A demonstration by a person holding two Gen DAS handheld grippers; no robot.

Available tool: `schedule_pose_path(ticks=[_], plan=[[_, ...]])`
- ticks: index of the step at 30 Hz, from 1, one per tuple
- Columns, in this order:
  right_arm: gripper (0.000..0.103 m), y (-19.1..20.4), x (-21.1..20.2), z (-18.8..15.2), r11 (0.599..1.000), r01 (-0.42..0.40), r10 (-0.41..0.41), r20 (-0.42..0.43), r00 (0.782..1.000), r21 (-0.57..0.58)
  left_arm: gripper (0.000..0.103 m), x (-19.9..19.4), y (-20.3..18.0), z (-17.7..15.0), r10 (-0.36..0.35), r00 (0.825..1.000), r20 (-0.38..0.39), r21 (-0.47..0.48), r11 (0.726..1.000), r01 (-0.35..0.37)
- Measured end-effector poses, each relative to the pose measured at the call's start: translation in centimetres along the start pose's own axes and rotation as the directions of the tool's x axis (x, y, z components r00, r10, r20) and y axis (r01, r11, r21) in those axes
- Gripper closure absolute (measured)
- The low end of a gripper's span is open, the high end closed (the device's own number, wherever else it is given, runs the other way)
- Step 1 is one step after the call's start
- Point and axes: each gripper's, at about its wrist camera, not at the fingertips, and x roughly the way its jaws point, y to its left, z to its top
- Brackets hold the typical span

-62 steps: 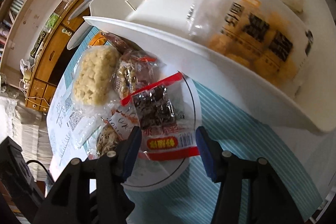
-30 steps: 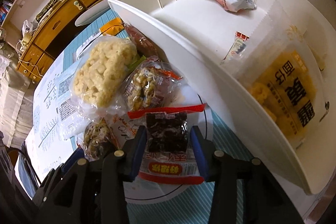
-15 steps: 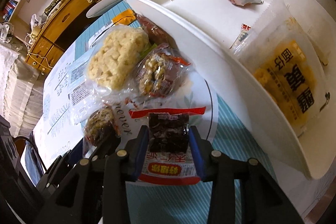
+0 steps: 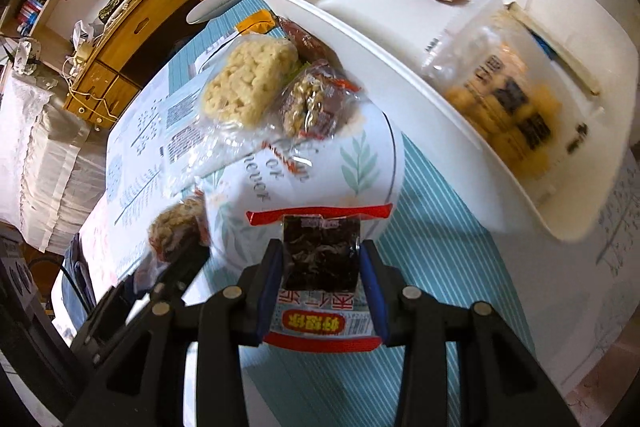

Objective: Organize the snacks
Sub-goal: 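Carry the red-labelled candy pack and brown nut bag over the white tray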

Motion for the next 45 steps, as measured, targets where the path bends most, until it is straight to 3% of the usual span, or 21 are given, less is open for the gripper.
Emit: schedule_pose_path(ticks=[21, 30, 45], plan=[[0.064, -0.2, -9.6, -3.3, 0.989, -0.053, 0.068, 0.102, 0.992, -0.141, 0.058, -11.0, -1.7, -2.3, 0.000, 0.998, 0.061, -0.058, 0.998, 0.003], [0.064, -1.7, -11.9, -1.0, 0.975, -0.048, 0.083, 0.154, 0.985, -0.219, 0.058, -12.7, -5.4, -1.9, 0.017, 0.995, 0.102, -0.101, 0.995, -0.007], [0.064, -7.5, -14.1, 4.3, 0.922, -0.068, 0.131, 0.143, 0.981, -0.380, 0.058, -12.1, -14.1, 1.1, 0.057, 0.983, 0.175, -0.181, 0.983, -0.025]])
